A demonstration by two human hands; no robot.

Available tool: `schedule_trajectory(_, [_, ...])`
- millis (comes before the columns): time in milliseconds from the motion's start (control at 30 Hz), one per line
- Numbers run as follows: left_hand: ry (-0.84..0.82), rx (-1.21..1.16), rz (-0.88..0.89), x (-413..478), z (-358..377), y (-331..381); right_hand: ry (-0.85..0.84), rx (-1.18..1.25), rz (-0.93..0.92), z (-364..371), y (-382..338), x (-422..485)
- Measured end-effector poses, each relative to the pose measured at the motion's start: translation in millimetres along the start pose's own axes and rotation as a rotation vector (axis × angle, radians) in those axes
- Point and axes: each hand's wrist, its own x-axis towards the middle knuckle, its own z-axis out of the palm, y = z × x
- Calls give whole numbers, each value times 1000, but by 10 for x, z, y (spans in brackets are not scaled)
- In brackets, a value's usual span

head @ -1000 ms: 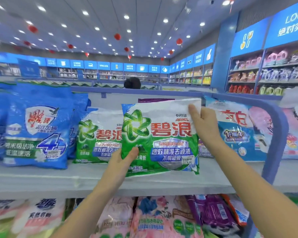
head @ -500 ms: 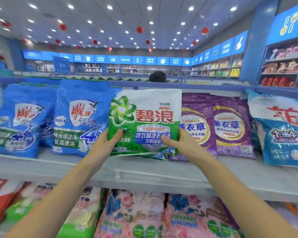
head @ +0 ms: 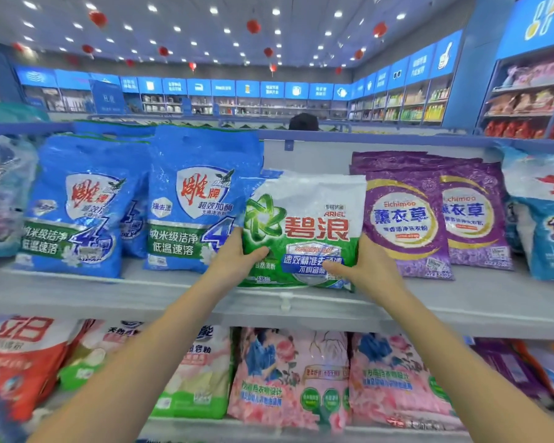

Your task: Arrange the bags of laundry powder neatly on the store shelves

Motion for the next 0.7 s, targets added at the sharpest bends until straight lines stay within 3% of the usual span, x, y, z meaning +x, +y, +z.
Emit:
schedule_trajectory(133, [-42,81,12,21,6,2,84,164,15,25,-25,-94])
schedule_trajectory(267, [-98,94,-24,65,-19,-17,117,130,36,55,-49,-150])
schedule_trajectory(433, [23,-201,50,130,-76,125,91,138,88,-4,-113,-132])
schedule_trajectory(700, [154,-234,173,374,-161,243,145,153,73,39,-116,-164])
